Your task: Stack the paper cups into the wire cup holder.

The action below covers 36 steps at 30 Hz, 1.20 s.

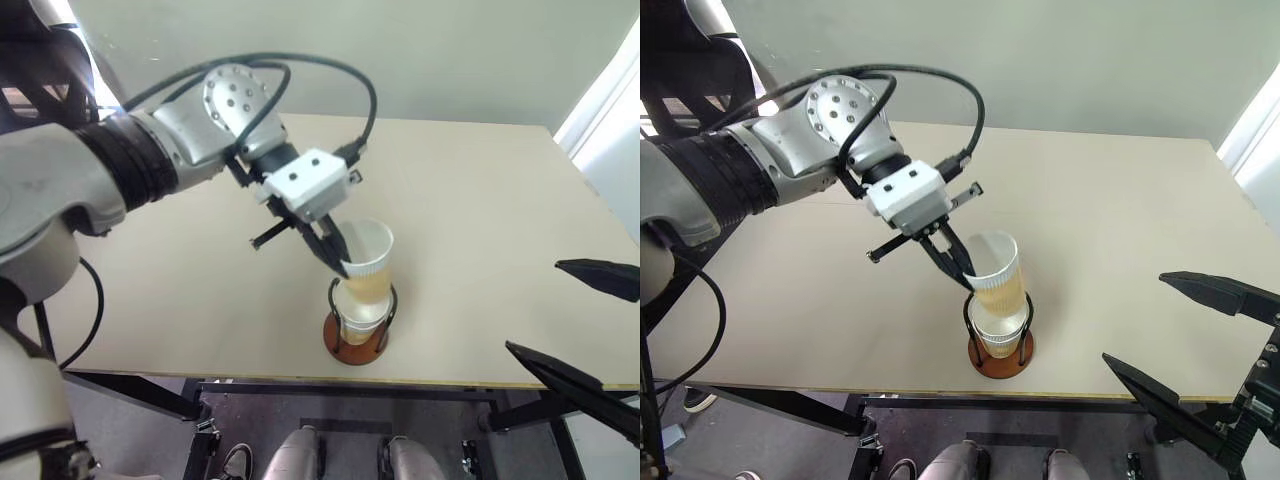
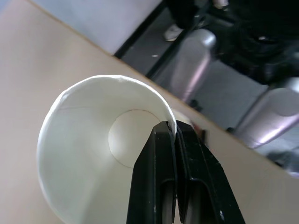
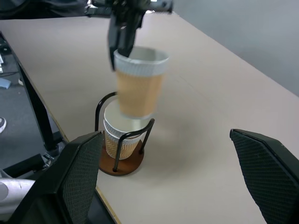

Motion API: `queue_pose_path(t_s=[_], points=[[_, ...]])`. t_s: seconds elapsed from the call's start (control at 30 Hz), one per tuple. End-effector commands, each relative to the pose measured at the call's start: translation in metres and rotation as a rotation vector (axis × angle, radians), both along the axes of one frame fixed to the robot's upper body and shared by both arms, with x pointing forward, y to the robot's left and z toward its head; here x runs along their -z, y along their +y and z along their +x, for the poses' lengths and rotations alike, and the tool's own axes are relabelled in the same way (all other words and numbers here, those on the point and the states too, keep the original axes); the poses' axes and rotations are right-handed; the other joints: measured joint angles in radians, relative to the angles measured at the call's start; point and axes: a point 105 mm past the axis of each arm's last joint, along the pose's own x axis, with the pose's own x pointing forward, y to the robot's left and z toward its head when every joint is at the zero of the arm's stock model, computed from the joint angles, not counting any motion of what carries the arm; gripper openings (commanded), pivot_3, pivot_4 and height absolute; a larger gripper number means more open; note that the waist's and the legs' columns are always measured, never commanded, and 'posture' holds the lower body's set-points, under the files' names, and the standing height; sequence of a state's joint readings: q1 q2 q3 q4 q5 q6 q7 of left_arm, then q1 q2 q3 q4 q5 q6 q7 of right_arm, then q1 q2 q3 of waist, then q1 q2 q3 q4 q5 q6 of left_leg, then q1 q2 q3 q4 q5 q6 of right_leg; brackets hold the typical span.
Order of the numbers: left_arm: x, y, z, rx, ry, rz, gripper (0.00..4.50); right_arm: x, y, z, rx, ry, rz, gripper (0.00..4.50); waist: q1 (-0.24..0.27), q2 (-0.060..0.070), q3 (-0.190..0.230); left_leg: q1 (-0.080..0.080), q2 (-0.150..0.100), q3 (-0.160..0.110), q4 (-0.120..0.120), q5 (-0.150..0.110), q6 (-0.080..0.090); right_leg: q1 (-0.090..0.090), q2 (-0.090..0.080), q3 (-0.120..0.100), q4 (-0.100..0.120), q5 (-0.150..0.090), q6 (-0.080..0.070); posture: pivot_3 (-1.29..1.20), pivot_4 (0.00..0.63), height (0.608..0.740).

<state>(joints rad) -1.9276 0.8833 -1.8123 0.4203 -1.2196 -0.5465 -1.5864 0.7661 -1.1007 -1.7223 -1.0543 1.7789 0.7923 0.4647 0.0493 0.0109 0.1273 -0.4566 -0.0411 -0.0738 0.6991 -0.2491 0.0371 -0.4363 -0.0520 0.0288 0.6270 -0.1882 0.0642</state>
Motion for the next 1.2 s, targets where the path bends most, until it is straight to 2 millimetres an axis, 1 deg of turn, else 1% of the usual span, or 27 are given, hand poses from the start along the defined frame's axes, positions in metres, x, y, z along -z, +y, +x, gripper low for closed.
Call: queue_pose_path(t_s=[0.03,0.23,0.43,0.53,0.8,0.9,1.03,1.07,1.2], points=[[-0.012,0.0,-0.004,0.039,-0.038,0.004,0.05,-0.005,-0.001,0.0,0.0,-0.034,-0.001,4.5,0.0,0.0,0.0,0.0,0.0,0.0,0.0,0.0,0.0,0.0,0.0,0.0,0.0,0.0,0.0,0.0,0.15,0.74],[-0.008,-0.002,-0.001,0.045,-0.047,0.02,0.05,-0.006,0.0,0.001,-0.001,-0.035,0.0,4.5,0.0,0.0,0.0,0.0,0.0,0.0,0.0,-0.001,0.0,0.0,0.0,0.0,0.0,0.0,0.0,0.0,0.15,0.74],[-0.002,-0.004,-0.004,0.071,-0.029,0.031,0.05,-0.006,0.001,0.0,-0.003,-0.035,0.002,4.5,0.0,0.0,0.0,0.0,0.0,0.0,0.0,-0.001,0.0,0.0,0.0,0.0,0.0,0.0,0.0,0.0,0.15,0.74],[0.003,-0.003,-0.002,0.077,-0.036,0.051,0.05,-0.006,0.001,0.0,-0.002,-0.034,0.003,4.5,0.0,0.0,0.0,0.0,0.0,0.0,0.0,-0.001,0.0,0.0,0.0,0.0,0.0,0.0,-0.001,0.0,0.15,0.74],[0.008,-0.004,0.002,0.068,-0.033,0.064,0.05,-0.007,0.002,-0.001,-0.003,-0.029,0.005,4.5,0.0,0.0,0.0,0.0,0.0,0.0,0.0,-0.001,0.0,0.0,0.0,0.0,0.0,0.0,-0.001,0.0,0.15,0.74],[0.009,-0.005,0.003,0.067,-0.031,0.064,0.61,-0.007,0.003,-0.001,-0.004,-0.028,0.007,4.5,0.0,0.0,0.0,0.0,0.0,0.0,0.0,-0.001,0.0,0.0,0.0,0.0,0.0,0.0,-0.001,0.0,0.15,0.74],[0.009,-0.006,0.003,0.067,-0.031,0.066,1.89,-0.007,0.003,-0.001,-0.004,-0.028,0.008,4.5,0.0,0.0,0.0,0.0,0.0,0.0,0.0,-0.001,0.0,0.0,0.0,0.0,0.0,0.0,-0.001,0.0,0.15,0.74],[0.009,-0.006,0.003,0.068,-0.031,0.065,2.29,-0.007,0.003,-0.001,-0.004,-0.028,0.008,4.5,0.0,0.0,0.0,0.0,0.0,0.0,0.0,-0.001,0.0,0.0,0.0,0.0,0.0,0.0,-0.001,0.0,0.15,0.74],[0.007,-0.008,0.003,0.068,-0.028,0.05,3.52,-0.007,0.002,-0.001,-0.005,-0.028,0.011,4.5,0.0,0.0,0.0,0.0,0.0,0.0,0.0,-0.001,0.0,0.0,0.0,0.0,0.0,0.0,-0.001,0.0,0.15,0.74]])
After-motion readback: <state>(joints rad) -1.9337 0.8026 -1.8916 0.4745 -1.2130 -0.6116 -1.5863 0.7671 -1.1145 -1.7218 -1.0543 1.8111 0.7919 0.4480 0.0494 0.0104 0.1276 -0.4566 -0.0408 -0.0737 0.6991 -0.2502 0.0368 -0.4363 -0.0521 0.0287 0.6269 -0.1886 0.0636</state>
